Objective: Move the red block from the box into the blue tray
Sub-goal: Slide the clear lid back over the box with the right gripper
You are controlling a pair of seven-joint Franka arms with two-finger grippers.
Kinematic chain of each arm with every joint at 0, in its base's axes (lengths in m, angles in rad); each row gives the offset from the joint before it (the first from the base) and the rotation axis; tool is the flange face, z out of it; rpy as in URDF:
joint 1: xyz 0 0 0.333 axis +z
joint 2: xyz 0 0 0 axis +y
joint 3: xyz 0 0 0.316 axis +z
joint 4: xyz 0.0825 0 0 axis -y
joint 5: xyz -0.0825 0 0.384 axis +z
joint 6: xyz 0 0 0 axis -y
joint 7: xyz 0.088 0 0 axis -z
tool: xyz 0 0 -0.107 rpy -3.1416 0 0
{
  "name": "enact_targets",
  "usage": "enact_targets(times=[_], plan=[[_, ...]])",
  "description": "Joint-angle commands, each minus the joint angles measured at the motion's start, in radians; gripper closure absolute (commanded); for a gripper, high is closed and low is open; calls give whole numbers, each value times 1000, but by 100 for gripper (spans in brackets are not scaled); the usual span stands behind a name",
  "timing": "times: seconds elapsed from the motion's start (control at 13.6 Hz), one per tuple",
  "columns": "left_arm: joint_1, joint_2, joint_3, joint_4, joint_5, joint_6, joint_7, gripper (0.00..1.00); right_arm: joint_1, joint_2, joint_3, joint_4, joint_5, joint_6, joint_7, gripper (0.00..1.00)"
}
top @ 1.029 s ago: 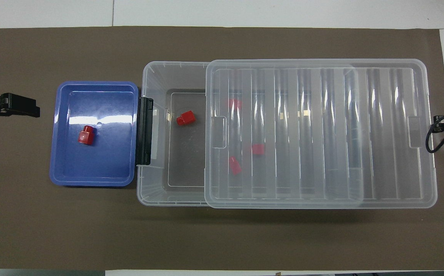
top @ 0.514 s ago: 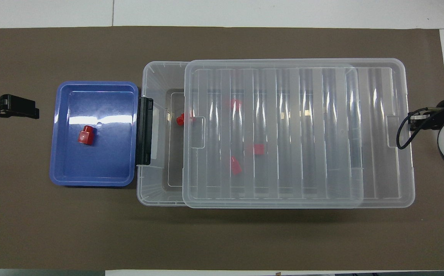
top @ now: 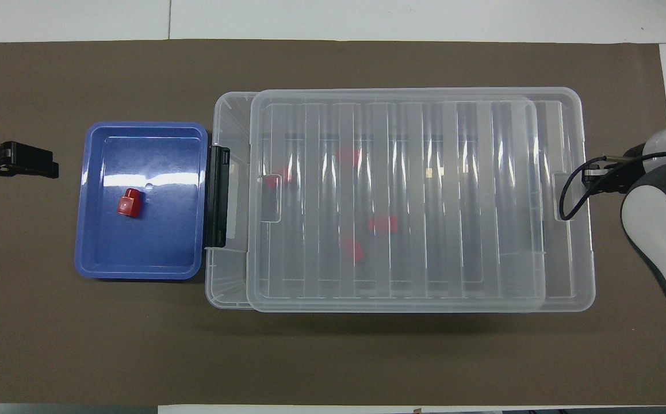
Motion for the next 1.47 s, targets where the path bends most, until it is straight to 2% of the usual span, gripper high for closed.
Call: enact_targets(times=[0.0,0.29,1.4], plan=[[-9,-20,11,-20,10,-6,0,0,-8,-12,32,-56,16,82,38,100],[-9,-20,13,-20,10,-6,0,0,-3,-7,64,-64,16,105,82,100],[-11,-20,11,-20,10,-6,0,0,-2,-9,88,-64,16,105,119,100]])
